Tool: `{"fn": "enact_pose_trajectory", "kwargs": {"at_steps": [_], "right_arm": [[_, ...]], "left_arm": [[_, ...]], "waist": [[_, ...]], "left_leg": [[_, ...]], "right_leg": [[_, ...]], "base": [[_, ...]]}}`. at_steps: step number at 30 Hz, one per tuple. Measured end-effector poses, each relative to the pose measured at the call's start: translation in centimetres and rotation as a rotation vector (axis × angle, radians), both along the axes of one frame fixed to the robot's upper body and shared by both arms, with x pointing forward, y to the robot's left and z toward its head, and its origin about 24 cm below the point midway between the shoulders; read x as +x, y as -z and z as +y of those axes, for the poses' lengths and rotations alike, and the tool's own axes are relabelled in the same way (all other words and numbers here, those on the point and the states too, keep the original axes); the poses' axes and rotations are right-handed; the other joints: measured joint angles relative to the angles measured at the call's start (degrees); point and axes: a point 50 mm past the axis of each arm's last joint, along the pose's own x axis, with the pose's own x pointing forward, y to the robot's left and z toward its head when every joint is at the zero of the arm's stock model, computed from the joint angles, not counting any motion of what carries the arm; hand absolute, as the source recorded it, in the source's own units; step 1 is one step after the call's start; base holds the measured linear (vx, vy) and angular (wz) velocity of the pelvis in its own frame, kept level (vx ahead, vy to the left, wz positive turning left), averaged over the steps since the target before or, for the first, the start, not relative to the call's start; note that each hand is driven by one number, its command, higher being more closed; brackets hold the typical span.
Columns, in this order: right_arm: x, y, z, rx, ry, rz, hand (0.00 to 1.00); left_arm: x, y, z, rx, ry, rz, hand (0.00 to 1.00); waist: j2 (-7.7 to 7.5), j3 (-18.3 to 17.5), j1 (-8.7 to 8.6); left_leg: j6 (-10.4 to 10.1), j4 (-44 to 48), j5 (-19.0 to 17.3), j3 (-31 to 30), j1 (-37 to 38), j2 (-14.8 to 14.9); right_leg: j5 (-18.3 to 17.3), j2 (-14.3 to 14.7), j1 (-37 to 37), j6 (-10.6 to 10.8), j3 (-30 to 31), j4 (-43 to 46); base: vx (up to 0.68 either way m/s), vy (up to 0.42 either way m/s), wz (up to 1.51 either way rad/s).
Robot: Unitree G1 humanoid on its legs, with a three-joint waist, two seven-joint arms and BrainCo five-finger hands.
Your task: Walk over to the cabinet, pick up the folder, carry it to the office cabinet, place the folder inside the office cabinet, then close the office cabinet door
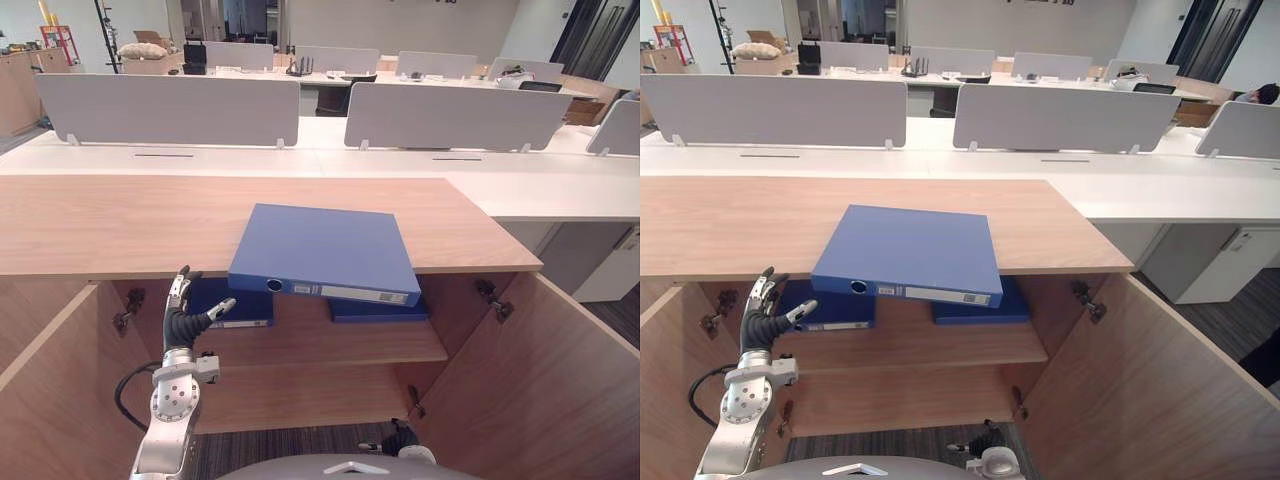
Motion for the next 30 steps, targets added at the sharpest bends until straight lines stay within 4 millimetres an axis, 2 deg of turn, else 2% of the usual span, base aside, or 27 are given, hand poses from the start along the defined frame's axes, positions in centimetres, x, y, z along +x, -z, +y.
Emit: {"fn": "enact_pose_trajectory", "kwargs": {"at_steps": [10,15,16,18,19,20,21,23,30], "right_arm": [[-0.1,0.0,0.0,0.0,-0.001,0.004,0.0],[-0.4,0.1,-0.2,0.0,0.004,0.01,0.0],[-0.4,0.1,-0.2,0.004,0.01,0.012,0.0],[-0.6,0.2,-0.6,0.003,0.044,0.018,0.0],[-0.7,0.2,-0.6,0.002,0.044,0.02,0.0],[-0.8,0.2,-0.7,0.001,0.044,0.024,0.0],[-0.8,0.2,-0.7,0.001,0.045,0.026,0.0],[-1.0,0.3,-0.9,0.004,0.064,0.035,0.0],[-1.2,0.4,-1.0,0.019,0.062,0.048,0.0]], "left_arm": [[-0.1,-0.2,0.6,-0.011,-0.021,-0.009,0.0],[-0.1,-0.7,2.1,0.044,-0.041,-0.016,0.0],[0.0,-2.0,2.7,0.058,-0.065,-0.068,0.0],[0.5,-8.0,4.2,0.129,-0.139,-0.351,0.0],[0.6,-9.5,4.5,0.145,-0.154,-0.43,0.0],[0.5,-12.6,5.0,0.17,-0.189,-0.597,0.0],[0.2,-13.9,5.2,0.176,-0.205,-0.676,0.0],[-0.2,-15.2,5.4,0.167,-0.223,-0.757,0.0],[-1.9,-16.3,7.2,0.124,-0.328,-0.848,0.0]], "waist": [[0.0,0.01,0.31],[0.02,-0.05,0.82],[-0.01,-0.07,0.85],[-0.08,-0.14,0.85],[-0.05,-0.28,0.87],[0.04,-0.47,0.95],[0.15,-0.59,1.07],[0.33,-1.06,1.2],[0.31,-1.56,1.5]], "left_leg": [[-0.27,0.0,-0.6,0.04,0.02,0.02],[-0.58,0.03,-0.99,0.31,-0.15,0.31],[-0.53,0.04,-1.07,0.45,-0.38,0.43],[-0.51,0.06,-1.14,0.47,-0.39,0.43],[-0.5,0.06,-1.14,0.47,-0.35,0.43],[-0.46,0.05,-1.16,0.47,-0.16,0.42],[-0.4,0.04,-1.25,0.47,-0.08,0.39],[-0.45,0.04,-1.45,0.39,-0.07,0.34],[-0.78,0.01,-1.88,-0.21,0.06,0.4]], "right_leg": [[-0.66,0.06,0.05,0.34,0.07,0.0],[-0.78,0.17,-0.46,-0.17,0.45,0.33],[-0.76,0.23,-0.78,-0.18,0.66,0.36],[-0.6,0.26,-0.71,-0.05,0.84,0.47],[-0.38,0.26,-0.69,0.27,0.91,0.52],[-0.31,0.27,-0.59,0.33,1.46,0.59],[-0.29,0.27,-0.42,0.31,1.93,0.61],[-0.28,0.23,-0.41,0.28,2.35,0.73],[-1.08,0.32,-0.77,-0.62,3.36,1.6]], "base": [[0.0,0.0,0.0],[0.01,0.002,-0.02],[0.02,0.002,-0.07],[0.05,0.002,-0.05],[0.05,0.007,-0.02],[0.04,0.014,-0.02],[0.04,0.018,-0.01],[0.0,0.0,0.0],[-0.03,-0.006,0.03]]}}
